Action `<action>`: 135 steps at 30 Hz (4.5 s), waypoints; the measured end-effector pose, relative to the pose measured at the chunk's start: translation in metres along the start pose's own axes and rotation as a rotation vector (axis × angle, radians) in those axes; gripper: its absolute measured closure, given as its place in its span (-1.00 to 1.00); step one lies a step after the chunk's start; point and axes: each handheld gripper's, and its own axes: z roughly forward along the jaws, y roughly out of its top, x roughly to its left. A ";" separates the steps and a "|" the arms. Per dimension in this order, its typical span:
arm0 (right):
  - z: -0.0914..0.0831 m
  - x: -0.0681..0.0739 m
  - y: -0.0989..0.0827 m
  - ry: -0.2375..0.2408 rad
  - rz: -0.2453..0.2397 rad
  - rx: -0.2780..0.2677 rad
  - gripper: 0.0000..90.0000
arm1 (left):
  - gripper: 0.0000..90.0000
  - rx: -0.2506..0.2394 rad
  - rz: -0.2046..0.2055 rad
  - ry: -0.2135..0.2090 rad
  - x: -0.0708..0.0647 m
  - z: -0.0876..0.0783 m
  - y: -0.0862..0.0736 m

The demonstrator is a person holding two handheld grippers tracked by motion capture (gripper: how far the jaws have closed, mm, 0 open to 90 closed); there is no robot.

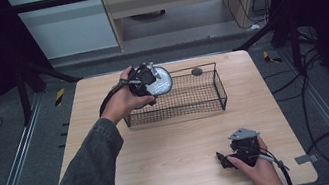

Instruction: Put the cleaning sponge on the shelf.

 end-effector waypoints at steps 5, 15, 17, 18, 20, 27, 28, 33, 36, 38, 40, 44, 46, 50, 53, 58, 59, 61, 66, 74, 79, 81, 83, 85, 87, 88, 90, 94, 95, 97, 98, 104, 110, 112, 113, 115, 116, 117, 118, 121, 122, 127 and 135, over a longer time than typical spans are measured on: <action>0.000 0.000 0.000 0.000 0.000 0.001 -0.99 | -0.77 0.009 0.003 -0.002 0.000 0.005 0.002; 0.000 0.000 0.000 0.000 0.001 0.002 -0.99 | -0.77 0.009 0.011 -0.005 -0.001 0.015 0.004; 0.000 0.000 0.000 0.000 0.001 0.002 -0.99 | -0.77 0.010 0.014 -0.005 -0.001 0.018 0.004; 0.000 0.000 0.000 0.000 0.000 0.002 -0.99 | -0.77 0.010 0.013 -0.006 -0.001 0.019 0.004; 0.000 0.000 0.000 0.002 -0.001 0.003 -0.99 | -0.78 0.009 0.010 -0.010 -0.001 0.020 0.004; 0.000 0.000 0.000 0.002 -0.002 0.001 -0.99 | -0.94 -0.012 -0.034 -0.028 0.002 0.021 0.002; 0.000 0.000 0.000 0.002 -0.001 0.001 -0.99 | -0.94 -0.012 -0.034 -0.028 0.002 0.021 0.002; 0.000 0.000 0.000 0.002 0.000 0.002 -0.99 | -0.92 -0.024 -0.073 -0.043 0.004 0.018 0.001; 0.000 0.000 0.000 0.002 0.000 0.002 -0.99 | -0.90 -0.029 -0.077 -0.041 0.004 0.017 -0.001; 0.000 0.000 0.000 0.002 0.000 0.002 -0.99 | -0.89 -0.032 -0.076 -0.047 0.004 0.016 -0.001; 0.000 0.000 0.000 0.002 0.000 0.002 -0.99 | -0.89 -0.035 -0.075 -0.044 0.003 0.015 -0.001; 0.000 0.000 0.000 0.002 0.000 0.003 -0.99 | -0.87 -0.041 -0.075 -0.050 0.003 0.013 -0.002; 0.000 0.000 0.000 0.002 0.000 0.002 -0.99 | -0.87 -0.044 -0.072 -0.048 0.002 0.011 -0.001; 0.000 0.000 0.000 0.001 -0.001 0.002 -0.99 | -0.86 -0.050 -0.070 -0.051 0.001 0.010 -0.002; 0.000 0.000 0.000 0.001 -0.002 0.002 -0.99 | -0.86 -0.052 -0.069 -0.053 -0.001 0.008 -0.002; 0.000 0.000 0.000 0.001 -0.002 0.002 -0.99 | -0.87 -0.062 -0.066 -0.055 -0.005 0.006 -0.002; 0.000 0.000 0.000 0.001 -0.002 0.002 -0.99 | -0.87 -0.063 -0.064 -0.057 -0.006 0.006 -0.001; 0.000 0.000 0.000 0.001 -0.002 0.002 -0.99 | -0.88 -0.069 -0.063 -0.061 -0.008 0.006 -0.001; 0.000 0.000 0.000 0.001 -0.002 0.001 -0.99 | -0.90 -0.079 -0.071 -0.073 -0.013 0.005 -0.003; 0.000 0.000 0.000 -0.003 -0.007 0.001 -0.99 | -0.90 -0.100 -0.065 -0.065 -0.022 -0.001 -0.004; 0.000 0.001 0.000 -0.001 -0.002 0.001 -0.99 | -0.90 -0.108 -0.054 -0.062 -0.031 -0.005 -0.006; 0.000 0.001 0.000 -0.001 -0.003 0.001 -0.99 | -0.90 -0.114 -0.053 -0.067 -0.034 -0.007 -0.006; 0.000 0.001 0.000 -0.002 -0.004 0.000 -0.99 | -0.89 -0.116 -0.049 -0.066 -0.037 -0.008 -0.007; 0.000 0.001 0.000 -0.001 -0.004 0.000 -0.99 | -0.89 -0.123 -0.055 -0.070 -0.040 -0.010 -0.008; 0.000 0.001 0.000 -0.001 -0.002 0.001 -0.99 | -0.89 -0.136 -0.057 -0.072 -0.043 -0.012 -0.009; 0.000 0.001 0.000 -0.001 -0.002 0.001 -0.99 | -0.89 -0.135 -0.054 -0.074 -0.045 -0.013 -0.009; 0.000 0.001 0.000 -0.001 -0.002 0.001 -0.99 | -0.89 -0.141 -0.052 -0.075 -0.049 -0.014 -0.010; 0.000 0.001 0.000 -0.001 -0.002 0.001 -0.99 | -0.90 -0.148 -0.053 -0.077 -0.055 -0.016 -0.011; 0.000 0.001 0.000 -0.001 -0.003 0.000 -0.99 | -0.90 -0.148 -0.053 -0.081 -0.056 -0.017 -0.011; 0.000 0.001 0.000 -0.002 -0.004 0.000 -0.99 | -0.90 -0.152 -0.055 -0.084 -0.060 -0.018 -0.012; 0.000 0.001 0.000 -0.001 0.000 0.001 -0.99 | -0.90 -0.152 -0.051 -0.084 -0.062 -0.019 -0.012; 0.000 0.001 0.000 0.000 -0.001 0.001 -0.99 | -0.91 -0.170 -0.070 -0.093 -0.074 -0.023 -0.017; 0.000 0.001 0.000 -0.001 -0.002 0.000 -0.99 | -0.92 -0.169 -0.083 -0.107 -0.084 -0.025 -0.022; 0.000 0.001 0.000 0.000 -0.002 -0.002 -0.99 | -0.92 -0.175 -0.083 -0.112 -0.087 -0.026 -0.023; 0.000 0.001 0.000 0.000 -0.003 -0.002 -0.99 | -0.92 -0.175 -0.086 -0.113 -0.089 -0.026 -0.024; 0.000 0.001 0.000 0.000 -0.001 -0.002 -0.99 | -0.92 -0.173 -0.083 -0.109 -0.089 -0.027 -0.025; 0.000 0.001 0.000 0.000 -0.001 -0.002 -0.99 | -0.92 -0.178 -0.091 -0.111 -0.091 -0.028 -0.026; 0.000 0.001 0.000 0.000 -0.002 -0.002 -0.99 | -0.92 -0.183 -0.100 -0.113 -0.092 -0.029 -0.028; 0.000 0.001 0.000 -0.001 -0.004 -0.002 -0.99 | -0.92 -0.183 -0.102 -0.115 -0.093 -0.030 -0.029; 0.000 0.001 0.000 -0.001 -0.004 -0.002 -0.99 | -0.92 -0.184 -0.113 -0.115 -0.096 -0.031 -0.032; 0.000 0.001 0.000 -0.001 -0.004 -0.002 -0.99 | -0.92 -0.184 -0.116 -0.113 -0.096 -0.032 -0.034; 0.000 0.002 0.000 -0.001 -0.002 -0.001 -0.99 | -0.92 -0.191 -0.141 -0.108 -0.099 -0.035 -0.041; 0.000 0.002 -0.001 -0.004 0.000 -0.004 -0.99 | -0.92 -0.193 -0.198 -0.098 -0.099 -0.039 -0.062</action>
